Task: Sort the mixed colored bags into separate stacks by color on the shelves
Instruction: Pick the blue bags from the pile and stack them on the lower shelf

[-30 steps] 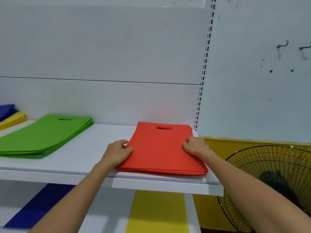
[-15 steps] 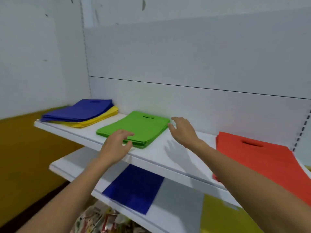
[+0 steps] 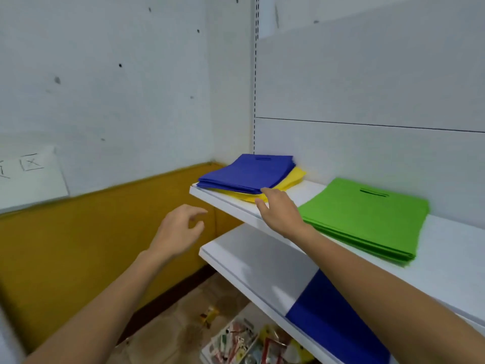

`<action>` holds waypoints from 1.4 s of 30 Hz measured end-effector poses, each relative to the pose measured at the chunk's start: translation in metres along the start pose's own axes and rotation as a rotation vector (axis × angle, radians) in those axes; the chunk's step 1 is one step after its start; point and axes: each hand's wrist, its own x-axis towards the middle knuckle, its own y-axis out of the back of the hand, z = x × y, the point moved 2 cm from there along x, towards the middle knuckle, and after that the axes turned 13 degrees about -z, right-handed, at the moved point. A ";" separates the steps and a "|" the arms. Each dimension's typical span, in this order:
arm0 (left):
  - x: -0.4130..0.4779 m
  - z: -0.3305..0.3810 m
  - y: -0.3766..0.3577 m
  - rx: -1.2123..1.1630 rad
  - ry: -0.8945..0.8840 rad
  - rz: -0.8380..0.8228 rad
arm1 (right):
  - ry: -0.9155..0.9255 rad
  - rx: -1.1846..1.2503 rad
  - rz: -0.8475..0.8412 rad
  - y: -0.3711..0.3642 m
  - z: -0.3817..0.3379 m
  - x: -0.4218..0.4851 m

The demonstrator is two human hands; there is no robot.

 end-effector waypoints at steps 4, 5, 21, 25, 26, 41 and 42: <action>0.046 -0.034 0.000 -0.024 0.010 0.008 | 0.020 -0.016 0.006 -0.015 -0.011 0.058; 0.060 -0.040 -0.002 -0.031 0.007 0.004 | 0.019 -0.012 0.005 -0.017 -0.009 0.074; 0.277 -0.115 -0.025 -0.095 -0.104 -0.120 | -0.345 -0.076 0.109 -0.023 0.059 0.253; 0.345 -0.133 -0.041 -0.096 -0.150 -0.177 | -0.612 -0.008 0.145 -0.026 0.079 0.270; 0.361 -0.135 -0.044 -0.103 -0.152 -0.188 | -0.662 0.008 0.146 -0.029 0.082 0.273; 0.405 -0.130 -0.081 -0.042 -0.027 -0.279 | -0.990 -0.104 0.370 -0.068 0.073 0.274; 0.405 -0.132 -0.082 -0.065 -0.037 -0.270 | -0.999 -0.105 0.378 -0.068 0.073 0.274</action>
